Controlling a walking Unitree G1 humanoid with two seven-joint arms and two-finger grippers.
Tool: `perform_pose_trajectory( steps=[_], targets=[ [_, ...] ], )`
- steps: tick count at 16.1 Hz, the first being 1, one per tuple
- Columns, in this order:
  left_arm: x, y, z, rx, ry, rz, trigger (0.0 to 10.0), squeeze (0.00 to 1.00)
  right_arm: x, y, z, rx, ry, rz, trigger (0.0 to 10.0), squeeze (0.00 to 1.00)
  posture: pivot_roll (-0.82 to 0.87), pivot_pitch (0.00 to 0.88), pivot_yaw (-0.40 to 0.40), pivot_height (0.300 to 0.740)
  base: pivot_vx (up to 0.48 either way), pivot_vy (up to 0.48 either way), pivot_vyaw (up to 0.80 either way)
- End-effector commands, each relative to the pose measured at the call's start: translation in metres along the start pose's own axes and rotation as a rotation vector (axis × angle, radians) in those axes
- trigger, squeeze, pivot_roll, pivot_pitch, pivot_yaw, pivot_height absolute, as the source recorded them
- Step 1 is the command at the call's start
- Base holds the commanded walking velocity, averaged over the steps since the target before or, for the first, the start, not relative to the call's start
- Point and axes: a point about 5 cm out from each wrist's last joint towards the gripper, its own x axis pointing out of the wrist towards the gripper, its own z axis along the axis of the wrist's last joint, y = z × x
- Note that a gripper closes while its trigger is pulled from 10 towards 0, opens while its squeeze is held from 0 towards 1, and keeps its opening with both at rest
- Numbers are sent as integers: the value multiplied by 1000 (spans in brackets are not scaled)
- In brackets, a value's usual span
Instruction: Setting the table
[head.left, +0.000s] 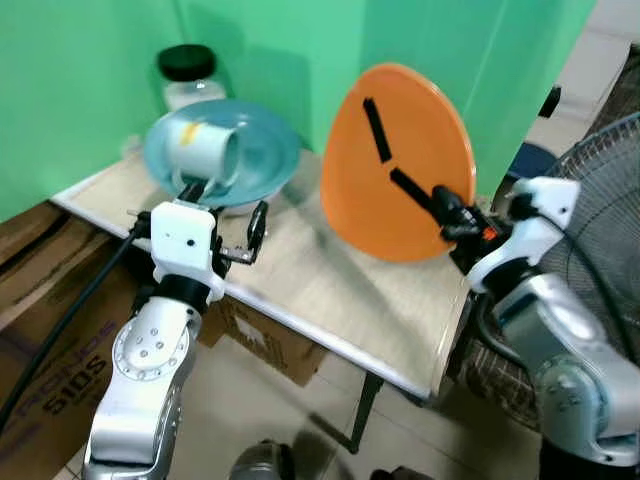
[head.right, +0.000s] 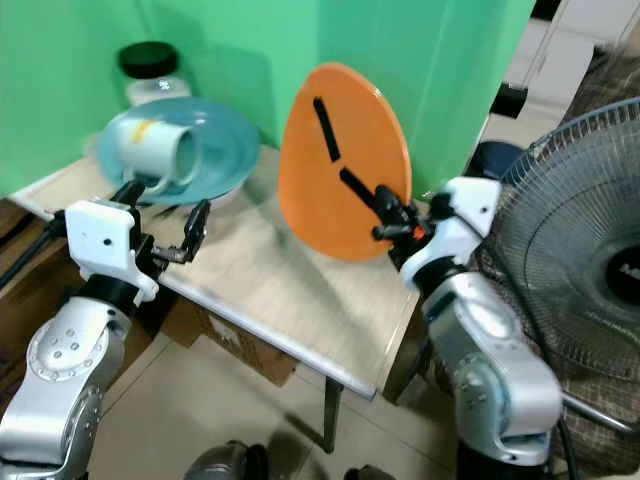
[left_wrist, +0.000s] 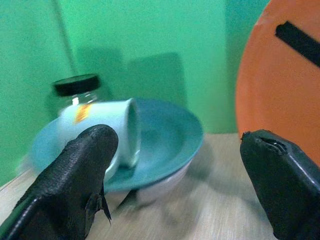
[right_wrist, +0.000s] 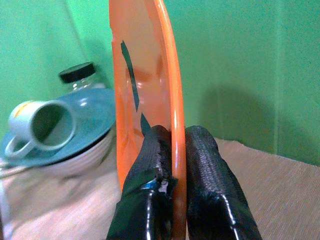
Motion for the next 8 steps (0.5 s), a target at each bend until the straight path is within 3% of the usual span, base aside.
perform_pose_trajectory(
  steps=[1, 4, 8],
  targets=[
    [-1, 0, -2, 10, 15, 11, 10000, 0, 1, 5, 12, -29, -80, 32, 10000, 0, 46, 0, 7, 740, 0, 0, 0],
    [1, -2, -2, 14, 18, 11, 10000, 0, 2, 6, 10, -19, -86, 28, 10000, 0, 47, 0, 7, 740, 0, 0, 0],
    [5, 1, 0, 24, 18, 14, 10000, 0, 0, 6, 14, -42, -137, -2, 10000, 0, 43, 0, 22, 740, 0, 0, -766]
  ],
)
